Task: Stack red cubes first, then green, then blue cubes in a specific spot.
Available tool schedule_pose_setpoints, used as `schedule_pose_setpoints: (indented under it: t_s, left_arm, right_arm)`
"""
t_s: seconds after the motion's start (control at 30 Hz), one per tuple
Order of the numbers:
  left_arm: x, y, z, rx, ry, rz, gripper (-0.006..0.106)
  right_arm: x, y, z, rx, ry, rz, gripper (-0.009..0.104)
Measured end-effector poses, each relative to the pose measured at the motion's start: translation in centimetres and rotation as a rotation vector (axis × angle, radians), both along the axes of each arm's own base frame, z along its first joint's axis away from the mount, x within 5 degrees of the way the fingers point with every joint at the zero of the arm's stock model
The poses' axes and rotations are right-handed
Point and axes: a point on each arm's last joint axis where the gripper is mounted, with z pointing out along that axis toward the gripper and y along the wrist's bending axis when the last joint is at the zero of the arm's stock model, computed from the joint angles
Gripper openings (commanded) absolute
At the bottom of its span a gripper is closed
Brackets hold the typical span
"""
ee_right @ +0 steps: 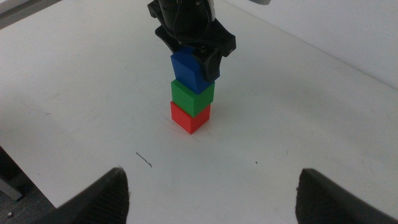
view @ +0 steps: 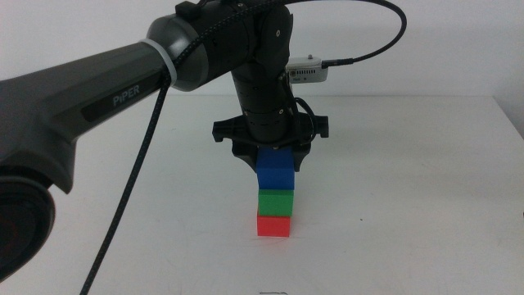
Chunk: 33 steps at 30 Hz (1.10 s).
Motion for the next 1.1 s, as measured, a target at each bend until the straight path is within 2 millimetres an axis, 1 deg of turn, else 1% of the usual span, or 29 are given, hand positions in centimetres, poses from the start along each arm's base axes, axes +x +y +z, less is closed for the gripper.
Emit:
schedule_pose_setpoints:
  t_s: [0.03,0.1,0.23,0.33,0.47,0.57,0.8,0.97,1.1]
  left_arm:
    - [0.0,0.0,0.0,0.000,0.000,0.000,0.067]
    - [0.0,0.0,-0.1,0.001,0.002,0.000,0.073]
    - [0.1,-0.1,-0.2,0.003,0.004,0.000,0.083]
    - [0.1,-0.1,-0.2,0.004,0.004,-0.002,0.085]
    - [0.0,0.0,-0.1,0.004,-0.001,-0.012,0.086]
    - [-0.3,0.2,1.0,-0.007,-0.025,-0.036,0.086]
    - [-2.1,1.9,6.2,-0.045,-0.157,-0.129,0.086]
    - [-3.7,3.8,10.1,-0.030,-0.282,-0.195,0.086]
    - [-5.4,5.8,13.3,0.004,-0.394,-0.228,0.091]
  right_arm:
    - [0.0,0.0,0.0,0.000,0.000,0.000,0.082]
    - [0.0,0.0,0.0,0.000,0.000,0.000,0.082]
    - [0.0,0.0,0.0,0.000,0.000,0.000,0.082]
    - [0.0,0.0,0.0,0.000,0.000,0.000,0.082]
    - [0.0,0.0,0.0,0.000,0.000,0.000,0.082]
    - [0.0,0.0,0.0,0.000,0.000,0.000,0.082]
    - [0.0,0.0,0.0,0.000,0.000,0.000,0.082]
    - [0.0,0.0,0.0,0.000,0.000,0.000,0.082]
    - [0.0,0.0,0.0,0.000,0.000,0.000,0.082]
